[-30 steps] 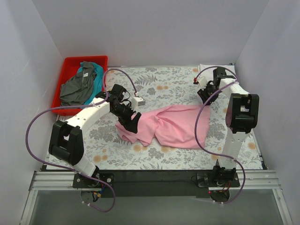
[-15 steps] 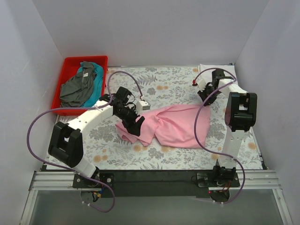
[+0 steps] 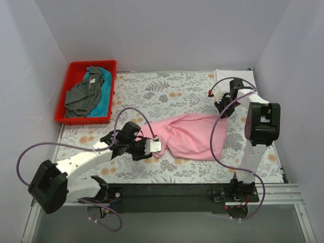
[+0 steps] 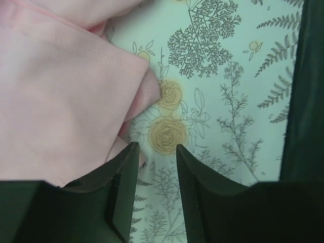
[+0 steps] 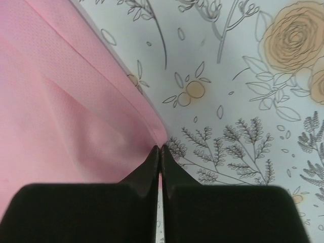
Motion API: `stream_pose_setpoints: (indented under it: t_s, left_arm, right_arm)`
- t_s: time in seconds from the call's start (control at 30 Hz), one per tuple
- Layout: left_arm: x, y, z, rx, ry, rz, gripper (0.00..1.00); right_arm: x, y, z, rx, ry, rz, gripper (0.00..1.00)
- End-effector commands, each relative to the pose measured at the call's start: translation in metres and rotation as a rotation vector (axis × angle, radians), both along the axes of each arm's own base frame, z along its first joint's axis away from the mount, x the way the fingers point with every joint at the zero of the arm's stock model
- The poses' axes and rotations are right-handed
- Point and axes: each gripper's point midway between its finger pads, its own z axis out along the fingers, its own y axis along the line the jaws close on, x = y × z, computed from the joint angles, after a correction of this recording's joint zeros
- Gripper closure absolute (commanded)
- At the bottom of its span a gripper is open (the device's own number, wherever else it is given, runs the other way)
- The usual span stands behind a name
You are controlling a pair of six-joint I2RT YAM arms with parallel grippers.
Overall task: Fold and stack the t-shirts
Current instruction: Flatten the tshirt out
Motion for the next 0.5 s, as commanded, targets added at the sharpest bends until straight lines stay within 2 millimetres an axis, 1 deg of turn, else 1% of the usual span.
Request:
stream_pose_setpoints:
  t_s: [0.0,0.03,0.07,0.1,0.13,0.2,0.23,0.3,0.33,0.37,0.4,0.47]
  left_arm:
    - [0.029,-0.025,0.041,-0.196,-0.430,-0.118,0.66]
    - [0.028,-0.026,0.043,-0.213,-0.466,-0.131,0.68]
    - [0.024,-0.028,0.043,-0.238,-0.526,-0.144,0.74]
    - [0.023,-0.028,0.043,-0.245,-0.554,-0.148,0.76]
    - [0.021,-0.027,0.042,-0.249,-0.581,-0.159,0.77]
    - [0.014,-0.024,0.026,-0.216,-0.628,-0.211,0.77]
    - [0.016,-0.025,0.028,-0.225,-0.667,-0.214,0.78]
    - [0.016,-0.025,0.025,-0.229,-0.738,-0.228,0.78]
    - [0.017,-0.025,0.025,-0.231,-0.791,-0.229,0.76]
    - [0.015,-0.027,0.025,-0.235,-0.790,-0.239,0.73]
    - [0.018,-0.026,0.024,-0.231,-0.834,-0.230,0.72]
    - [0.019,-0.030,0.026,-0.239,-0.862,-0.227,0.69]
  right_arm:
    - [-0.023,0.003,0.007,0.032,0.051,-0.017,0.99]
    - [-0.024,0.003,0.007,0.031,0.051,-0.018,0.99]
    - [-0.027,0.003,0.006,0.030,0.058,-0.020,0.99]
    - [-0.027,0.003,0.006,0.030,0.058,-0.022,0.99]
    - [-0.028,0.003,0.006,0.029,0.062,-0.023,0.99]
    - [-0.030,0.003,0.006,0.030,0.066,-0.023,0.99]
    - [-0.030,0.004,0.006,0.032,0.067,-0.024,0.99]
    - [-0.030,0.004,0.005,0.034,0.071,-0.025,0.99]
    - [-0.030,0.004,0.005,0.036,0.073,-0.026,0.99]
    - [-0.031,0.004,0.003,0.036,0.077,-0.026,0.99]
    - [-0.031,0.005,0.002,0.039,0.081,-0.027,0.99]
    - [-0.031,0.005,0.001,0.041,0.087,-0.031,0.99]
